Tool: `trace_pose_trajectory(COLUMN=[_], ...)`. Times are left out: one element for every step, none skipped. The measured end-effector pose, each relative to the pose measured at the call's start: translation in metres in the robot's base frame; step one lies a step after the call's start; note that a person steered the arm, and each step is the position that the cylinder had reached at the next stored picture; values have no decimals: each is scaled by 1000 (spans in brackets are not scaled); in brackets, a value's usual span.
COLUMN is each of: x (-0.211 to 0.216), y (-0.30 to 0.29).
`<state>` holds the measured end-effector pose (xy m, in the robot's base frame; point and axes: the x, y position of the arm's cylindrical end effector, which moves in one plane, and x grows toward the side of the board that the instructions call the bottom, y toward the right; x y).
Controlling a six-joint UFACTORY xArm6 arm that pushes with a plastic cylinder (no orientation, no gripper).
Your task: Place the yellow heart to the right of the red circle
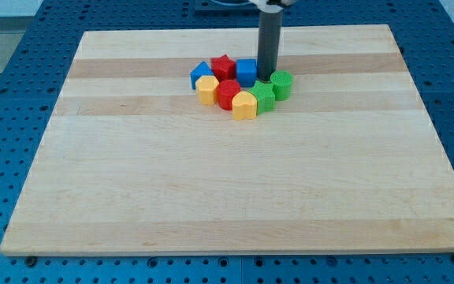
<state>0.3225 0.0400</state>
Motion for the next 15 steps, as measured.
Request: trace_pose_trajectory(x=[0,0,-15,-27,-73,-96,-81,-71,-54,11,47,63,68,77,85], y=[-21,-34,-36,-17,-9,-33,-99,-158,-184,-162,-124,-124,-130,-113,-108])
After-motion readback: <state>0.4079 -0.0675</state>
